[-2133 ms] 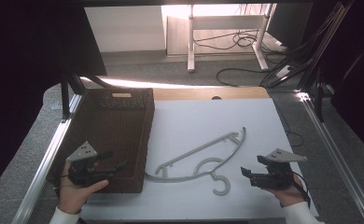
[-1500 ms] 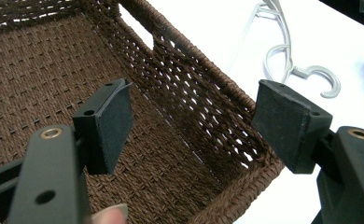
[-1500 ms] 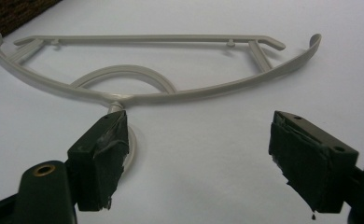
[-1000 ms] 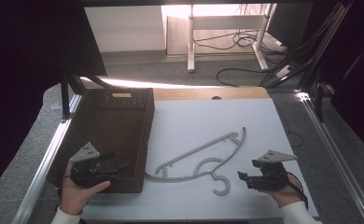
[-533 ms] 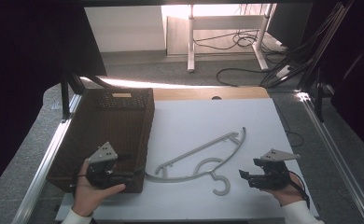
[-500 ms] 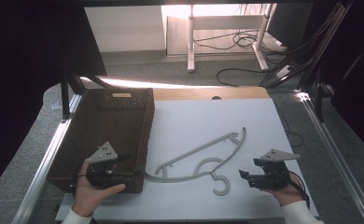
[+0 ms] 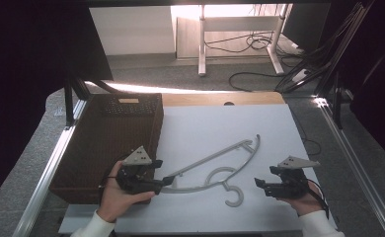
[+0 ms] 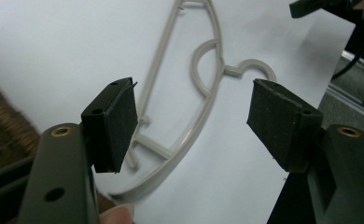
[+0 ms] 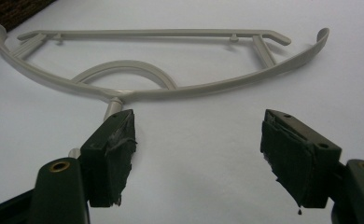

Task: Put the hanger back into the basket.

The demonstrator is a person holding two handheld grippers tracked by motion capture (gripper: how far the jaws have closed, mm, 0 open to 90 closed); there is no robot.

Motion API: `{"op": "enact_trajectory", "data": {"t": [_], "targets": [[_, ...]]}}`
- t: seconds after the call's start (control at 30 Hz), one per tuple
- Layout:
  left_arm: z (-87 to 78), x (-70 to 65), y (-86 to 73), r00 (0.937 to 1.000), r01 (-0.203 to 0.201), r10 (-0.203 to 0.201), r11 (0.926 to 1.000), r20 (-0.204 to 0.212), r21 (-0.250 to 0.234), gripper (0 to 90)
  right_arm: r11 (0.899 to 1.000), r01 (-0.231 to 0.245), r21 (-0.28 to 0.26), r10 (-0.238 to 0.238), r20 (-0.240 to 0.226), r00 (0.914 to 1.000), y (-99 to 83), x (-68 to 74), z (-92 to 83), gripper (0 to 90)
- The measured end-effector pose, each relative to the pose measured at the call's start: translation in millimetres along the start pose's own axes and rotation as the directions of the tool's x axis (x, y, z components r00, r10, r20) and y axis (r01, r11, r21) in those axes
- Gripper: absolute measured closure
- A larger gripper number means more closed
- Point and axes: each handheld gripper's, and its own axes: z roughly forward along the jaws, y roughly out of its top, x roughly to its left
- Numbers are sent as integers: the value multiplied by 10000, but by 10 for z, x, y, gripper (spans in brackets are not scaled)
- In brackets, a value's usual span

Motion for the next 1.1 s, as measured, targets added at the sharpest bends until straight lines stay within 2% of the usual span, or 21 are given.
{"op": "enact_trajectory", "data": {"t": [0.13, 0.37, 0.53, 0.7, 0.9, 1.03, 1.1], "targets": [[141, -45, 70, 9994, -300, 292, 9986, 194, 437, 318, 10000, 10, 24, -10, 8, 10000, -8, -14, -1, 264], [367, -93, 160, 9966, -584, 533, 9947, 621, 845, 325, 9999, 33, 98, -33, 8, 10000, -17, -22, 8, 259], [568, -133, 207, 9944, -839, 742, 9873, 758, 1348, 333, 9999, 71, 140, -71, 5, 10000, -21, -21, 17, 258], [780, -137, 236, 9925, -870, 695, 9798, 1010, 1803, 340, 9998, 78, 178, -78, 8, 10000, -26, -23, 22, 256], [998, -137, 231, 9892, -1175, 917, 9626, 1144, 2440, 362, 9996, 107, 261, -108, 17, 9999, -38, -35, 26, 254], [1118, -110, 199, 9887, -1228, 929, 9525, 1178, 2786, 390, 9995, 104, 303, -105, 21, 9999, -45, -36, 29, 252], [1177, -95, 178, 9870, -1367, 1042, 9443, 1222, 2992, 405, 9994, 107, 330, -108, 27, 9999, -47, -33, 32, 251]]}}
